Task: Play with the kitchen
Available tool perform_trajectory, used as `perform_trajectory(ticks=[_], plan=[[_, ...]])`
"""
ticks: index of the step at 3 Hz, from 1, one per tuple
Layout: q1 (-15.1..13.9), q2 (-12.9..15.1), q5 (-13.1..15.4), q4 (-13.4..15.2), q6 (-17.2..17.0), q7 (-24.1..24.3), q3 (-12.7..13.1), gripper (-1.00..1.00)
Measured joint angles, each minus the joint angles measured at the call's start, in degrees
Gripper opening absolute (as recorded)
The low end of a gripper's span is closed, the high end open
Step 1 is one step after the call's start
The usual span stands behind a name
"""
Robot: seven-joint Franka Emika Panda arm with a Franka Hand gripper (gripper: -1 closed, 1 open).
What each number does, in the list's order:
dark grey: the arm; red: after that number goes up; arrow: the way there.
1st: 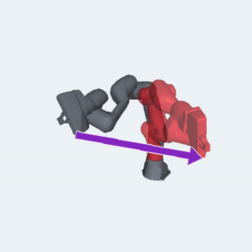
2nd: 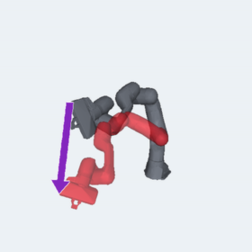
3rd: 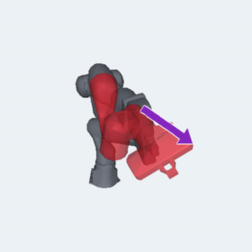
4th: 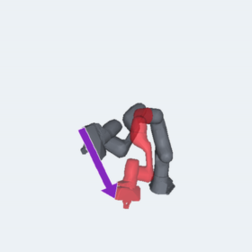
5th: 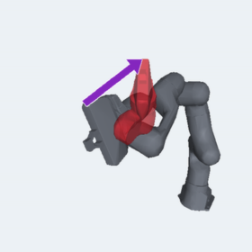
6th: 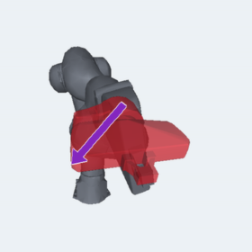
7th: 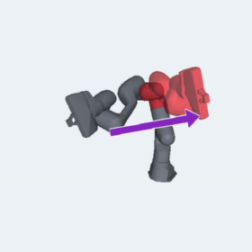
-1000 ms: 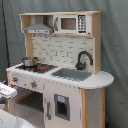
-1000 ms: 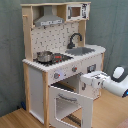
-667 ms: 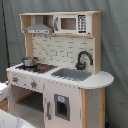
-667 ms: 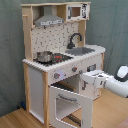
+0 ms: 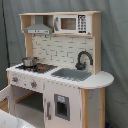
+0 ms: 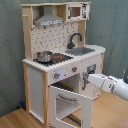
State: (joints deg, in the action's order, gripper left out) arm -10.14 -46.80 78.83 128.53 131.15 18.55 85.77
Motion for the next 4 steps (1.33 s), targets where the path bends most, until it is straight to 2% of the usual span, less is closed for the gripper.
perform_trajectory(ticks=[1, 2, 4], plan=[[-1.4, -0.1, 0.1, -2.6, -0.1, 4.7, 3.2, 1.0], [-3.9, -0.3, 0.1, -5.0, -0.1, 8.9, 6.8, 1.0], [-10.9, -0.8, 0.6, -10.4, 0.2, 15.9, 13.9, 1.0]])
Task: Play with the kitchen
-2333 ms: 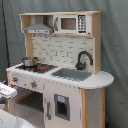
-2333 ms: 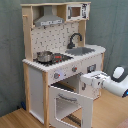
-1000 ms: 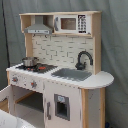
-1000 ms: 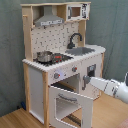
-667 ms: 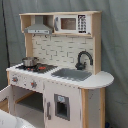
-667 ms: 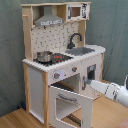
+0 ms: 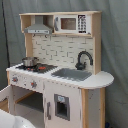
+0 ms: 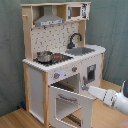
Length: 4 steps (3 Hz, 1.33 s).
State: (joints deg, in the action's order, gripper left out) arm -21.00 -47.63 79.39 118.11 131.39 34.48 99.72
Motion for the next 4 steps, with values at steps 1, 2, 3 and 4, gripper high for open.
perform_trajectory(ticks=[1, 2, 3, 4], plan=[[-4.6, -0.8, 0.0, -4.0, 0.2, 2.9, 4.1, 1.0], [-9.2, -1.9, 0.0, -8.4, 0.5, 5.9, 8.0, 1.0], [-12.5, -2.8, 0.0, -11.6, 0.8, 8.2, 10.6, 1.0], [-16.9, -4.2, 0.0, -15.8, 1.0, 11.8, 14.2, 1.0]])
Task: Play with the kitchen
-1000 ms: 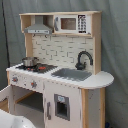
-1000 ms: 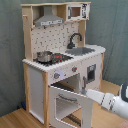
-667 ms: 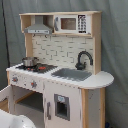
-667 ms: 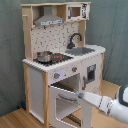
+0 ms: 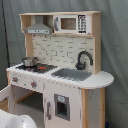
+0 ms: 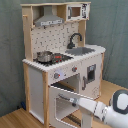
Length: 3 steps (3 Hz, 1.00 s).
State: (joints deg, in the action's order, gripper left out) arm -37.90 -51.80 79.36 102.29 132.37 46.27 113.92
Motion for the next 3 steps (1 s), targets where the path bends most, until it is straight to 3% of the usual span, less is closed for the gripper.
perform_trajectory(ticks=[2, 3], plan=[[-6.8, -2.5, -0.1, -5.9, -0.4, 8.9, 5.7, 1.0], [-8.6, -3.3, -0.1, -6.7, -0.7, 14.2, 7.8, 1.0]])
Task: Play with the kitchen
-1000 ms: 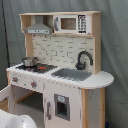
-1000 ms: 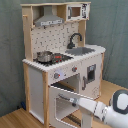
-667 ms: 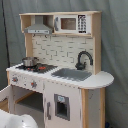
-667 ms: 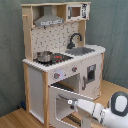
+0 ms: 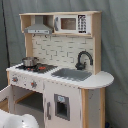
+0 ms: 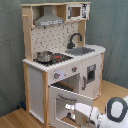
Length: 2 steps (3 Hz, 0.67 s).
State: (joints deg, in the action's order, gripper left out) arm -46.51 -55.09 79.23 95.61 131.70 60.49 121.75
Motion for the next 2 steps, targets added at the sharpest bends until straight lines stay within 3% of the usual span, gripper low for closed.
perform_trajectory(ticks=[2], plan=[[-2.8, -1.7, -0.6, 0.3, -0.2, 12.4, 4.0, 1.0]])
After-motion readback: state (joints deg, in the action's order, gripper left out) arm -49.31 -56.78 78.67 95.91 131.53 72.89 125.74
